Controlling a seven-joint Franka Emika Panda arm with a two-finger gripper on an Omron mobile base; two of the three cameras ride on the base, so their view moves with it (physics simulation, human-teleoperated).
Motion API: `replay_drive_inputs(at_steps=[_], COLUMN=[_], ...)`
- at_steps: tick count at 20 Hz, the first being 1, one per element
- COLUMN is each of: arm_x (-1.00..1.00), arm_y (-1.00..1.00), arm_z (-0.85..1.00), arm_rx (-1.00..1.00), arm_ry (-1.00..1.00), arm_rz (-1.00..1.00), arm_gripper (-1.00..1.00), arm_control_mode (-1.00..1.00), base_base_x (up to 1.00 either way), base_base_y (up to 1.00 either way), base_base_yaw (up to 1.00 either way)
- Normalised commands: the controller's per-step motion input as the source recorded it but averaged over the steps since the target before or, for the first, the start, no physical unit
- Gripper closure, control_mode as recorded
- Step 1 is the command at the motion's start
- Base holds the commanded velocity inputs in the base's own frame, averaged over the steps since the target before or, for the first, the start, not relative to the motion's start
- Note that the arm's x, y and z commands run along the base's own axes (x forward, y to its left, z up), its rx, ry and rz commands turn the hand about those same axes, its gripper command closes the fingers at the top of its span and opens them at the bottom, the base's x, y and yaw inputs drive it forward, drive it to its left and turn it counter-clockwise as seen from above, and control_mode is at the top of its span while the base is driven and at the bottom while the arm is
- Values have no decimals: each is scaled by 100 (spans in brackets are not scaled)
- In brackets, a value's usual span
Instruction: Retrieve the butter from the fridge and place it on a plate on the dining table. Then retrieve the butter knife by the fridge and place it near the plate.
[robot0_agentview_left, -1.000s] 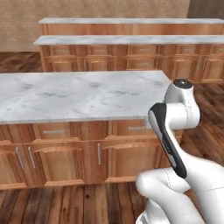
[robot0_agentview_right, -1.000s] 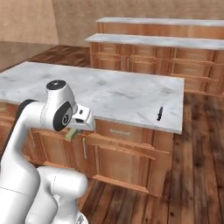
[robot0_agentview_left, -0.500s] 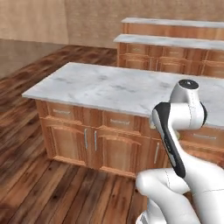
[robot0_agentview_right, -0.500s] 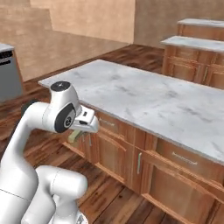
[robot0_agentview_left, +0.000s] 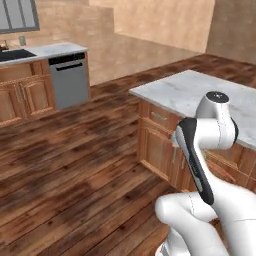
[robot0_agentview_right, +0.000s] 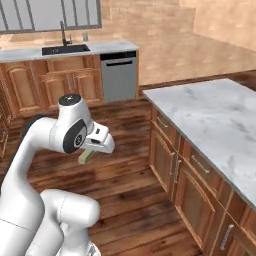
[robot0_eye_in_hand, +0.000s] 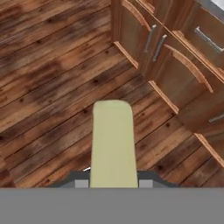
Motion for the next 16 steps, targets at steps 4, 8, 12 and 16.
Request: replay_drive_inputs(at_steps=[4,8,12,16], arm_x=[0,0,0,0], arm_y=[0,0,0,0], arm_z=[0,0,0,0], arm_rx=[0,0,0,0], arm_ry=[0,0,0,0], arm_rz=[0,0,0,0], arm_gripper=[100,100,100,100], arm_control_mode=[100,100,100,100], base_base_x=[33,20,0,-7], base_base_y=[-12,-25,-49,-66], base_base_yaw=[84,85,77,73])
